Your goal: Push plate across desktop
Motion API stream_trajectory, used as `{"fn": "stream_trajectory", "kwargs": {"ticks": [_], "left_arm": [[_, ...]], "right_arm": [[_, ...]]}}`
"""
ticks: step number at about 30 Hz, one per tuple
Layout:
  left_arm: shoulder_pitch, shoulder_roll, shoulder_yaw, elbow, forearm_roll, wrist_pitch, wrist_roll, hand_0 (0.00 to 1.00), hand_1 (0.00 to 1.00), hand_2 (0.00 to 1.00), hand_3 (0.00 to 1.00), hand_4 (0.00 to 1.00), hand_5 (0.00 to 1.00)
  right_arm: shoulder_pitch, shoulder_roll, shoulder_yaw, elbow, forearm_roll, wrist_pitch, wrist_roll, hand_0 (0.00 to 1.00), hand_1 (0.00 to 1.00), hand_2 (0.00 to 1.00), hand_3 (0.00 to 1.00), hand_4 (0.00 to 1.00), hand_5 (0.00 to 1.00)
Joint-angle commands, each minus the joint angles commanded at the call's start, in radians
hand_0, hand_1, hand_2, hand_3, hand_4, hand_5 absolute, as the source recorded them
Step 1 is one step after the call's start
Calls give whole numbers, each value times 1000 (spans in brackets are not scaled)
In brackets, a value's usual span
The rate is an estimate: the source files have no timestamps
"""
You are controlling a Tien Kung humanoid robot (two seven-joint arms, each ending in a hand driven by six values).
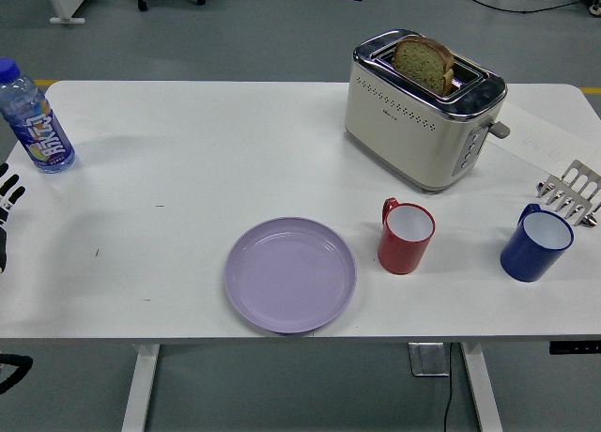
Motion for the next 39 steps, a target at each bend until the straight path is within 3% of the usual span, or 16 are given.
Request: {"fn": "stream_trajectory", "kwargs": {"ticks": [39], "left_arm": [[33,-7,21,3,-6,19,-8,792,807,828,791,492,998]], "right_arm": [[-19,-5,-6,0,-5,-1,-5,632,566,658,612,169,317]]}}
